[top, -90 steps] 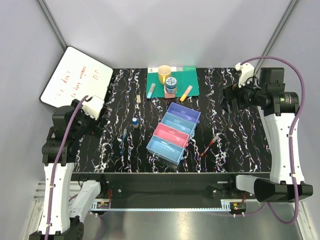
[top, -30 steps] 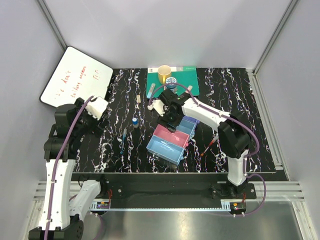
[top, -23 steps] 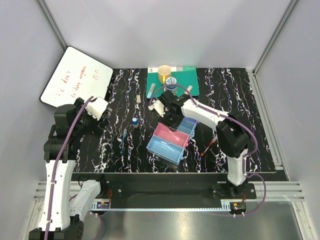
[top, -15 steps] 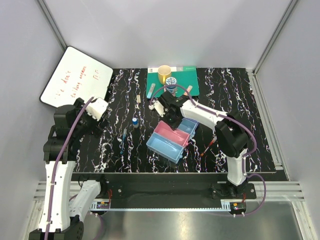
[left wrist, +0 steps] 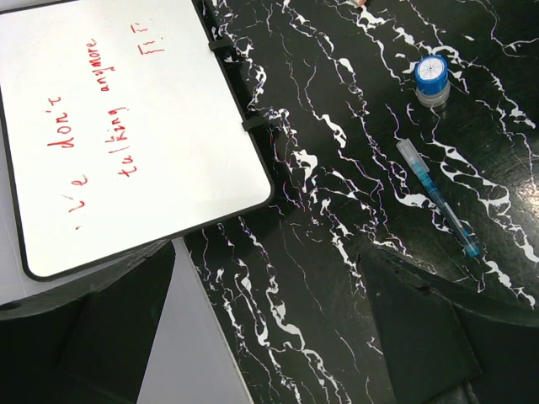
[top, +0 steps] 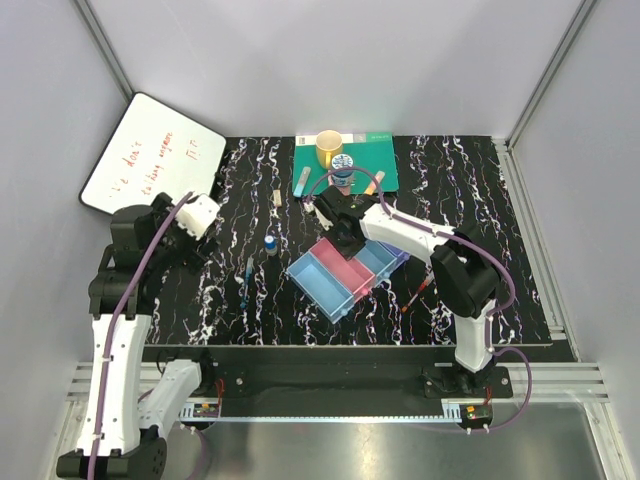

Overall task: Sort the stationery into containers
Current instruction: Move the storage box to the center of the board.

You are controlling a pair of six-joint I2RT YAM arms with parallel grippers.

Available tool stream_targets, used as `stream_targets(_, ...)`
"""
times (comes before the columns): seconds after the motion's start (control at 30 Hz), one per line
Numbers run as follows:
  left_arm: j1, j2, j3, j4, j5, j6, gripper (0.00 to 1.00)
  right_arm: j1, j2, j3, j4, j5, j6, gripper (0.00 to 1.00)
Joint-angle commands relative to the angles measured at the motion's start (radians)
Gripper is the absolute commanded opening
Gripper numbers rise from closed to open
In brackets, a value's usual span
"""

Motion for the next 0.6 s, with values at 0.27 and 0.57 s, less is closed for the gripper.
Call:
stream_targets(0.27, 0.001, 0.095, 0.116, 0.042, -0.005, 0.027, 0.99, -0.052, -0.005, 0.114, -0.012, 0.135, 0.249, 0.00)
stream_targets(0.57, -0.001, 0.148, 0.175, 0.043, 0.000, 0.006, 0.99, -0.086, 0.094, 0.266, -0.083, -0.023, 0.414, 0.00)
